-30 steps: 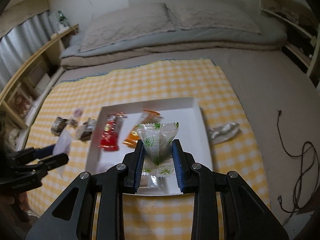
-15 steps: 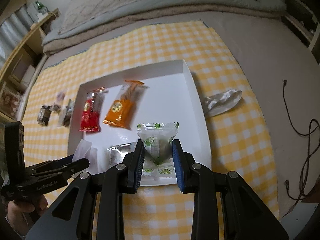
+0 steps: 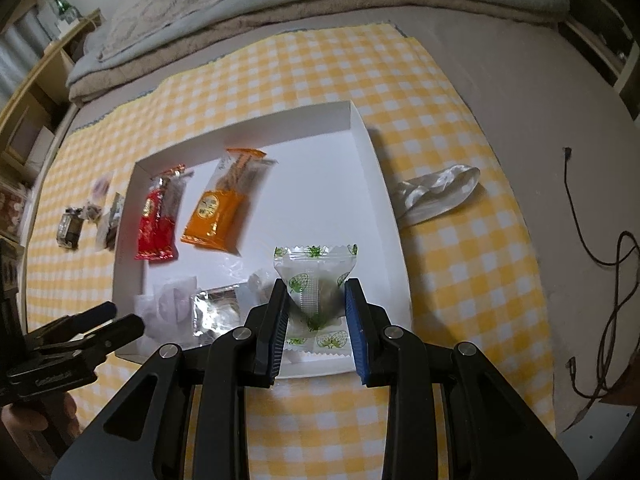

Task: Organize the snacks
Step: 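Open both tools to drop the two packs into the tray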

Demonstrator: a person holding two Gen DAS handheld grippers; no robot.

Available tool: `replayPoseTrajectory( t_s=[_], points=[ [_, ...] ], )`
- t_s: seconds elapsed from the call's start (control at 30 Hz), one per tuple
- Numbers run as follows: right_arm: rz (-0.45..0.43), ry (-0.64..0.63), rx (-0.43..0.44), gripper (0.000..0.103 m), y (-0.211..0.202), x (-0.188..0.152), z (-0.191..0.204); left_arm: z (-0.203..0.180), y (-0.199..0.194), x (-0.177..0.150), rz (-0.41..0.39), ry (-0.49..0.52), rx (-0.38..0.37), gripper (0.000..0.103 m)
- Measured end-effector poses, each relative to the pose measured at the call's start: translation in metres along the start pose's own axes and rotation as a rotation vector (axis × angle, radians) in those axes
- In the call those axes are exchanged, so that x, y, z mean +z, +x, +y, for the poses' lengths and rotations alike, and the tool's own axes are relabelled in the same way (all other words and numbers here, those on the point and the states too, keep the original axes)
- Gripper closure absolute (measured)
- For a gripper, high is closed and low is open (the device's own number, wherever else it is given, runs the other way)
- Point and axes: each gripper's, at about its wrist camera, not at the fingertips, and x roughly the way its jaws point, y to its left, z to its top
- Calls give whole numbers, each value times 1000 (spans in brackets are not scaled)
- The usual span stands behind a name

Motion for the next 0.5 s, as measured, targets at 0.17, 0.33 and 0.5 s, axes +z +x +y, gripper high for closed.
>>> replayPoseTrajectory(
  t_s=[0.17,0.33,0.5],
  points=[
    [11,9,-34,73,6,-2,-6,-6,0,-2,1,55,37,1],
    [6,32,-9,1,10,-5,-14,-8,0,-3,7,82,34,0],
    [14,-5,-38,0,12,-12,-10,-8,0,-3,7,107,50,0]
  ],
)
